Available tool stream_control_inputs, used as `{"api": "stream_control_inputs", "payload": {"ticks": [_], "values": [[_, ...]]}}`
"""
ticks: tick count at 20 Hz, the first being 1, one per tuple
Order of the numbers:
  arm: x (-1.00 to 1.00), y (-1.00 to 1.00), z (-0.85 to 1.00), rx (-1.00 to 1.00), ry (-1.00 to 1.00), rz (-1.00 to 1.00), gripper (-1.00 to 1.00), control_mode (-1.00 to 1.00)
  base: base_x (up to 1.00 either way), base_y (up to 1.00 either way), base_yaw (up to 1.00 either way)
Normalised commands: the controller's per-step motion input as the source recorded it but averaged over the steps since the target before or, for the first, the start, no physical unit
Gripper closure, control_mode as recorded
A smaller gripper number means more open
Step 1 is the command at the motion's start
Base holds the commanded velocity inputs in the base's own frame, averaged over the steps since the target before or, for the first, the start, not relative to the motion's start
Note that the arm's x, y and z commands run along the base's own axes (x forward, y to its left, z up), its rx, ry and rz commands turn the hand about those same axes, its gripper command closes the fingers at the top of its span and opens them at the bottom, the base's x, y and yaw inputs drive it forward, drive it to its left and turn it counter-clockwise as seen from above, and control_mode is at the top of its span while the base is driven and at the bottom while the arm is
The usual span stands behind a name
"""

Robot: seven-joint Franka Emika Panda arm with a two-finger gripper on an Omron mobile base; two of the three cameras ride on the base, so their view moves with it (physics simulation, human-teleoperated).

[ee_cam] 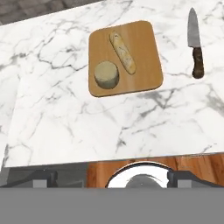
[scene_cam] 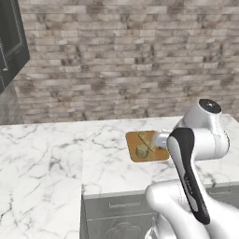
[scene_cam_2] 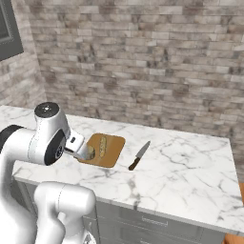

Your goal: Retrieve the sausage and cheese from the fridge and place them on the cutting board on the counter.

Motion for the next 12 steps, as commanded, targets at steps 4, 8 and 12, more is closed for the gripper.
{"api": "stream_control_inputs", "payload": {"ticks": [4,8,12], "values": [[-0.70,-0.13,0.44,-0.02,-0.12,0.13,-1.00,-1.00,0.00,0.00,0.00],[-0.18,-0.01,0.01,0.00,-0.02,0.03,-1.00,-1.00,0.00,0.00,0.00],[0.00,0.00,0.00,0.00,0.00,0.00,-1.00,-1.00,0.00,0.00,0.00]]}}
